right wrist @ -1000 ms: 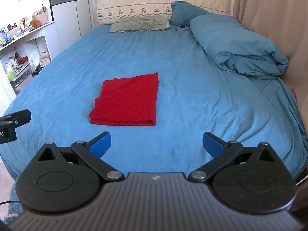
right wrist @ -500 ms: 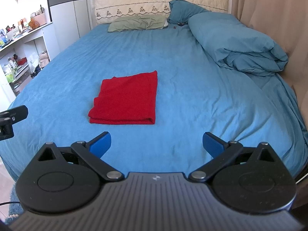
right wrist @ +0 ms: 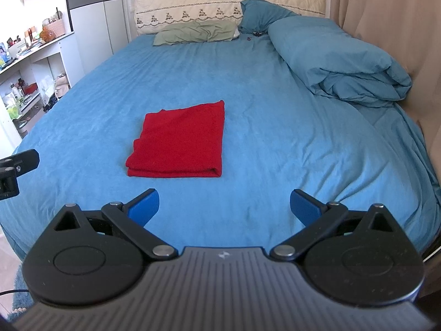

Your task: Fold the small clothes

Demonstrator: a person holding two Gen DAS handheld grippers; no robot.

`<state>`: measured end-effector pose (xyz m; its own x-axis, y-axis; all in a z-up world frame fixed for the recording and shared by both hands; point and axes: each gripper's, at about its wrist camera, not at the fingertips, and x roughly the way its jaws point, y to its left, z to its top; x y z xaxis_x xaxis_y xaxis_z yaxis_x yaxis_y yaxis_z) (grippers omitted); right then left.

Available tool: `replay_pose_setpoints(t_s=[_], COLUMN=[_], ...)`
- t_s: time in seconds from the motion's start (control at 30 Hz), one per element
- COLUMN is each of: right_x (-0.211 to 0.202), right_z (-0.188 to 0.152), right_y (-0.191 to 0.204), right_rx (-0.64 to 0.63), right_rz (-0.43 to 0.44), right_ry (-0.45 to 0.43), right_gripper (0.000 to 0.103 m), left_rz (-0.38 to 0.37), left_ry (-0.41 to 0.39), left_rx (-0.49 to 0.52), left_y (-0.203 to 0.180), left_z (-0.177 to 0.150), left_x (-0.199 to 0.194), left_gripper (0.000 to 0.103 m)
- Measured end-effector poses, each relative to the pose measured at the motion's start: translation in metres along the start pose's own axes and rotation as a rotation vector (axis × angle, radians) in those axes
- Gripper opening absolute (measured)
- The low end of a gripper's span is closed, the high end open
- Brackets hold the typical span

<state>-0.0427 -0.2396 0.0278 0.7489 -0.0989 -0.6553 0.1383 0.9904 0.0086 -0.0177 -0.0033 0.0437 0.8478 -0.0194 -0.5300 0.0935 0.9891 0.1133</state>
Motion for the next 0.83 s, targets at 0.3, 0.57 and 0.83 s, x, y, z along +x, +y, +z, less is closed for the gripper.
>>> replay_pose_setpoints(t_s=[0.3, 0.57, 0.83], right_x=[0.0003, 0.0002, -0.0021], right_z=[-0.0005, -0.0004, -0.002], right_y=[-0.0004, -0.0006, 0.0062], right_rx=[-0.001, 0.001, 0.006], right_rz=[0.001, 0.003, -0.004], right_ry=[0.0, -0.001, -0.004], right_gripper=[0.103, 0.103, 0.103], left_rz=[-0.001, 0.022, -0.016], left_ry=[-0.007, -0.02, -0.032], left_rx=[0.003, 0.02, -0.001], left_y=[-0.0017, -0.0047, 0.0021], left_z=[0.002, 0.0002, -0.0002], left_x=[0.0007, -0.0011, -0.0009], left_gripper=[0.103, 0.103, 0.103])
